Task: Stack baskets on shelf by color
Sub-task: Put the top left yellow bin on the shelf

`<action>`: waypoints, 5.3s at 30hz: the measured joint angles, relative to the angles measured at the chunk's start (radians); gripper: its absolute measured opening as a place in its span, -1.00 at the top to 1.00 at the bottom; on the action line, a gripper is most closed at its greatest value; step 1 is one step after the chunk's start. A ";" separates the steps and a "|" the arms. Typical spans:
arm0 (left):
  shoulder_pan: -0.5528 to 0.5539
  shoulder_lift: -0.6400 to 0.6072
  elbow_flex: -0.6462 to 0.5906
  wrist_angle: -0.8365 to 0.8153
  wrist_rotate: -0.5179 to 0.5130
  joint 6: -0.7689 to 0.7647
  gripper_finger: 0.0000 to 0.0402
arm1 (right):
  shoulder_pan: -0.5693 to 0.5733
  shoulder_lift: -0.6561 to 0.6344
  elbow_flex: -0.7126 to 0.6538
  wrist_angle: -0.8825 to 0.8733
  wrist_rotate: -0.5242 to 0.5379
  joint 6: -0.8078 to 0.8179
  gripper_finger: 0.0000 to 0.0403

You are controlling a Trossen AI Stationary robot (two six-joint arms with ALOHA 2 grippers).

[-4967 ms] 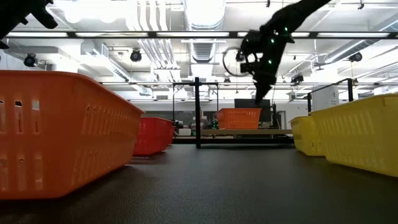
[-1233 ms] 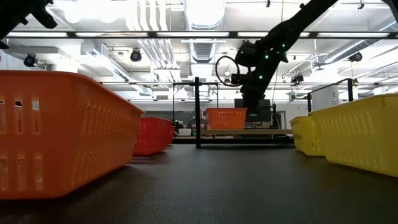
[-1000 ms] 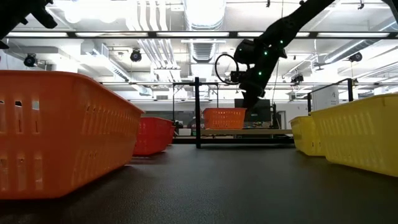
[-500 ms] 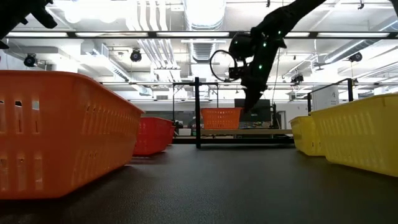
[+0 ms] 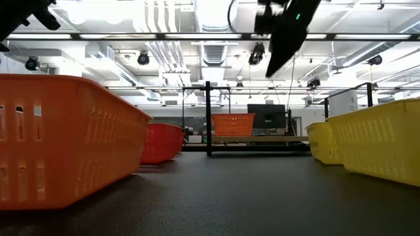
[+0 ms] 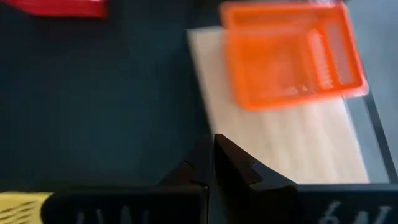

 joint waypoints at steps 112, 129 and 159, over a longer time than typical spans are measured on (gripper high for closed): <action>0.000 0.595 0.420 -0.811 0.211 -0.357 1.00 | 0.566 0.298 -0.116 0.026 -0.001 0.673 0.94; 0.000 0.583 0.411 -0.806 0.210 -0.352 1.00 | 0.626 0.259 0.244 -0.432 0.177 0.502 0.96; 0.000 0.586 0.407 -0.756 0.210 -0.244 1.00 | -0.141 0.230 0.043 -0.088 0.041 -0.259 0.96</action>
